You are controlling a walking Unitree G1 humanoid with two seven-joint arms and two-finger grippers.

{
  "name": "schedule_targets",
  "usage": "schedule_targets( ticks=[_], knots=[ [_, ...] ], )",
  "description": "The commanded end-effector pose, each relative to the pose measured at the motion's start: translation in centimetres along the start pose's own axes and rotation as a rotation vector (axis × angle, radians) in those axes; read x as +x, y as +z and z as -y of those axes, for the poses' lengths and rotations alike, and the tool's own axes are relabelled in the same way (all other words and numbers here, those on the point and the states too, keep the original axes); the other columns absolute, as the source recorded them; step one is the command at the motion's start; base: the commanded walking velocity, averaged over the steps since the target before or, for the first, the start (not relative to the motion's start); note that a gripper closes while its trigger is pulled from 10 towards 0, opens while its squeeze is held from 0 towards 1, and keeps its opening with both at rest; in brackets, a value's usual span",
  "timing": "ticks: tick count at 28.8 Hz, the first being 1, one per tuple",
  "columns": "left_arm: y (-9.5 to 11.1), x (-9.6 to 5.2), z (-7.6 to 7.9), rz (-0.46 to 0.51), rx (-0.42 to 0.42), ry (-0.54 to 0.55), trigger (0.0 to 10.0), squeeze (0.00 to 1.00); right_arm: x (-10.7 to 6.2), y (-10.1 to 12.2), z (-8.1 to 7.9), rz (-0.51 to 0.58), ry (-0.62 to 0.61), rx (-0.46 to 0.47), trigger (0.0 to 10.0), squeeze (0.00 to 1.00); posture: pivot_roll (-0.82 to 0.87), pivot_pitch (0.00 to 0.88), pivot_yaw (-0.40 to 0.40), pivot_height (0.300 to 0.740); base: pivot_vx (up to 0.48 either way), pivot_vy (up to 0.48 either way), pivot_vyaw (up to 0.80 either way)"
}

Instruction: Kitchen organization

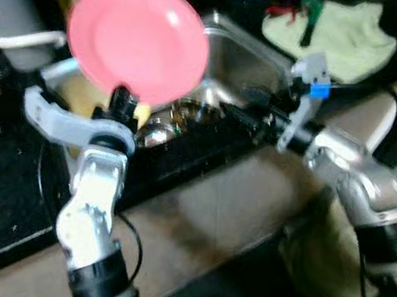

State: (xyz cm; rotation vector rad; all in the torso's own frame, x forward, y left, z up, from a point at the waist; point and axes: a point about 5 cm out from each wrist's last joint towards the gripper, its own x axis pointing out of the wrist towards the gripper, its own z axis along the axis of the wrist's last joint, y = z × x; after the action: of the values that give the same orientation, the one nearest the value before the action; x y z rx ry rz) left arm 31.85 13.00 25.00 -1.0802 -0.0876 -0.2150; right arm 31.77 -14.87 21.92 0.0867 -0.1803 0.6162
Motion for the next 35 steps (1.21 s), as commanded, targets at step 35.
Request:
schedule_targets(
  ticks=[35],
  knots=[
    [-0.8, 3.6, -3.5, -0.234, 1.079, 0.062, 10.0, 0.0, -0.1, -0.3, -0.1, -0.049, -0.016, -0.036, 10.0, 0.0, -0.02, 0.059, -0.03, 0.74, 0.0, 0.0, 0.0]
  ],
)
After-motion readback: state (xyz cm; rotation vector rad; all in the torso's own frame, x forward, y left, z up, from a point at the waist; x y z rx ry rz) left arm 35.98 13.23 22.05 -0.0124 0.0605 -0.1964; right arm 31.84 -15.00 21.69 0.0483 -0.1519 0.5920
